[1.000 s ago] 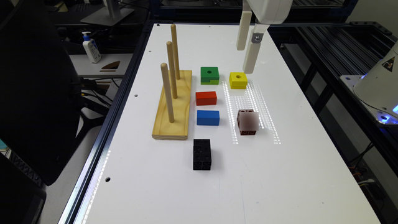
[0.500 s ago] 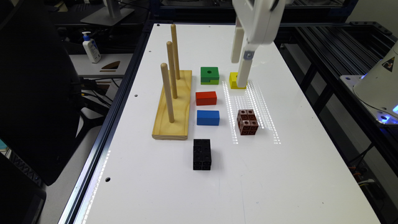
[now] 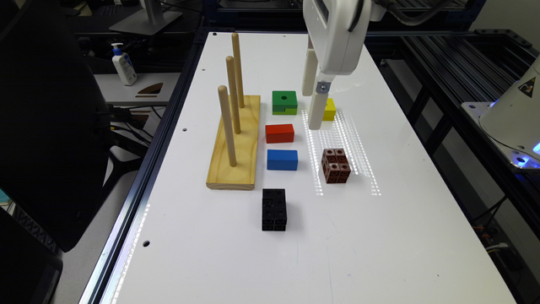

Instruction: Pick up narrow blue stick.

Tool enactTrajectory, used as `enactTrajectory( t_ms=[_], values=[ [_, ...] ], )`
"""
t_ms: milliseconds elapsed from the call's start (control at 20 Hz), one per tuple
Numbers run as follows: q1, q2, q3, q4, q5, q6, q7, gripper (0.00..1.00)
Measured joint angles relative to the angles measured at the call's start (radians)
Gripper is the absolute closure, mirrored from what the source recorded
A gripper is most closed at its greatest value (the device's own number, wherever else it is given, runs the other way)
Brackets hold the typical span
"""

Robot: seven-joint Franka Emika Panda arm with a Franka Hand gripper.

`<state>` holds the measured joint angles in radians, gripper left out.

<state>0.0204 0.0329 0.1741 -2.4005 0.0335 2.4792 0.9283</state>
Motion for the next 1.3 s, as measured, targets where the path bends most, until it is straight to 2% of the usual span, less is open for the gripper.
enactTrajectory(
  t_ms=[200,450,700,1000,1300],
  values=[
    [0.000,0.029,0.000,0.001,-0.0001,0.015,0.000,0.00],
    [0.000,0.084,0.000,0.002,-0.0007,0.065,0.000,0.00],
    [-0.001,0.110,0.000,0.006,-0.0008,0.077,0.000,0.00],
    [-0.002,0.187,0.000,0.009,-0.0030,0.152,0.000,0.00],
    [-0.004,0.194,-0.001,0.021,-0.0030,0.159,0.000,0.00]
  ],
)
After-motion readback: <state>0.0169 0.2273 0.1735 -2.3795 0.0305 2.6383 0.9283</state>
